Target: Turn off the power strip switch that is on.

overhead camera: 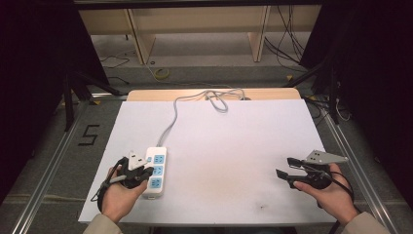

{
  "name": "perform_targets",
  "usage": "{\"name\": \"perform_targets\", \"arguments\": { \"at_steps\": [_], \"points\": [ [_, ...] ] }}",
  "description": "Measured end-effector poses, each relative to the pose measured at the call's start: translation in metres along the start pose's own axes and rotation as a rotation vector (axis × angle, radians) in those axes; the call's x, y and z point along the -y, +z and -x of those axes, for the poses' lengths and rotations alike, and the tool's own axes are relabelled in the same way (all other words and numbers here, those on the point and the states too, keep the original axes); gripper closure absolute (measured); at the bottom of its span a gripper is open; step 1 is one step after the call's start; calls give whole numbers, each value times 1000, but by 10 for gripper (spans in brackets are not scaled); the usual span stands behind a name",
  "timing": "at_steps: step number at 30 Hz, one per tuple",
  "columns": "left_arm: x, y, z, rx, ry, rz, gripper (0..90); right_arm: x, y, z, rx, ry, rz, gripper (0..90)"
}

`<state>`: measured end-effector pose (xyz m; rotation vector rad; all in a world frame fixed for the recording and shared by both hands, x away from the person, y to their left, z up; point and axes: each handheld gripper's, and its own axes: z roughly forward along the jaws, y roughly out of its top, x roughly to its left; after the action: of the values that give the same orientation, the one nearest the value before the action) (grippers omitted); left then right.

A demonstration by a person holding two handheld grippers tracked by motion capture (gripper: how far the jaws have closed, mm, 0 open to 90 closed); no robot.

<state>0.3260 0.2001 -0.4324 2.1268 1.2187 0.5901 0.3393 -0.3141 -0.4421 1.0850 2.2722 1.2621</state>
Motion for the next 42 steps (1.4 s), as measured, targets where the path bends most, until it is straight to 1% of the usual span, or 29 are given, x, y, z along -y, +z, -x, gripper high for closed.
{"name": "perform_targets", "arguments": {
  "at_steps": [4,13,26,31,36,38,42],
  "points": [
    [1,0,-1,-3,0,-10,899,0,0,0,0,0,2,342],
    [2,0,-3,-14,-16,-19,899,0,0,0,0,-3,-2,342],
    [5,4,-9,-16,-41,-71,900,0,1,0,-1,-5,-6,342],
    [5,6,-11,-23,-60,-77,900,0,1,0,-2,-6,-7,342],
    [4,8,-14,-30,-61,-87,900,0,1,0,-1,-5,-7,342],
    [4,9,-15,-31,-67,-84,900,0,1,0,-1,-5,-7,342],
    [4,11,-16,-33,-72,-92,900,0,1,0,0,-6,-7,342]
  ]
}}
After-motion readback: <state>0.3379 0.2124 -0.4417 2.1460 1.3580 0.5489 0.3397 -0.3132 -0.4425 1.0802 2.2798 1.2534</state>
